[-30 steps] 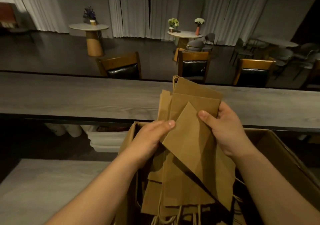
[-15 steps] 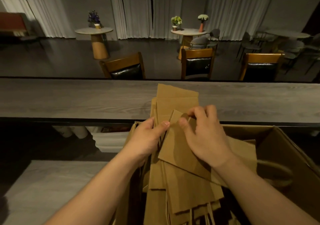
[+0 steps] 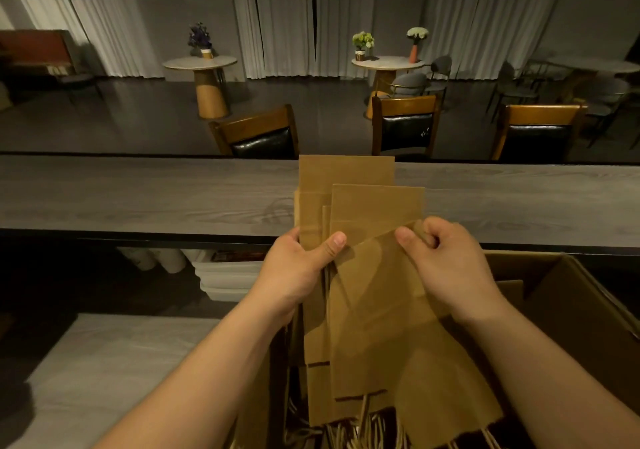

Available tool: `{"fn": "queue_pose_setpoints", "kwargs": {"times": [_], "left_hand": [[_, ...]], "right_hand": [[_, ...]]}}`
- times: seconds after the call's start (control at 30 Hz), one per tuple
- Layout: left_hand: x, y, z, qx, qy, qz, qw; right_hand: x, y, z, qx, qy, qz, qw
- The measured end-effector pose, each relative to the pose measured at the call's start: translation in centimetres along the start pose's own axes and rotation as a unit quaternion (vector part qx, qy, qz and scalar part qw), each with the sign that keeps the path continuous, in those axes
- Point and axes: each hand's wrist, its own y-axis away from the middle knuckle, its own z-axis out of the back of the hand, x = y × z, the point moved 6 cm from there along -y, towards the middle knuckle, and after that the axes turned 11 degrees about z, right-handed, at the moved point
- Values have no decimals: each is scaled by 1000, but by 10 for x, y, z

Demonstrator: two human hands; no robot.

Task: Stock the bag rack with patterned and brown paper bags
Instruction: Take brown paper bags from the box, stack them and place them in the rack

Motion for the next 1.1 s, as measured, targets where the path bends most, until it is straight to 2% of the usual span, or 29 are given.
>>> {"fn": "queue_pose_setpoints", "kwargs": {"times": [0.13, 0.23, 0.3, 0.43, 0.57, 0.63, 0.7, 0.83, 1.03, 1.1], "left_hand": [[1, -1, 0, 6, -20, -4, 1000], [4, -1, -2, 11, -34, 5, 999], [4, -2, -2, 12, -28, -1, 1000], [1, -2, 3, -11, 30, -6, 999], [-1, 3, 2, -17, 66, 49, 996], [0, 0, 3, -7, 54, 42, 998], [2, -1, 1, 6, 43, 31, 999], [2, 1, 1, 8, 49, 20, 999], [1, -1, 1, 13, 86, 40, 995], [3, -4, 2, 6, 86, 31, 996]], "right_hand": [[-19, 8, 1, -120, -169, -114, 972], [-20, 10, -4, -173, -225, -138, 949], [-15, 10, -12, -148, -281, -151, 936], [-10, 7, -21, -27, -357, -162, 920], [-24, -2, -6, -89, -390, -194, 896], [-29, -4, 0, -117, -409, -200, 883], [-29, -3, -1, -98, -398, -195, 891], [-19, 0, -16, 0, -399, -182, 899], [-34, -3, -8, -66, -412, -220, 882], [-32, -5, -4, -49, -418, -217, 881]]}}
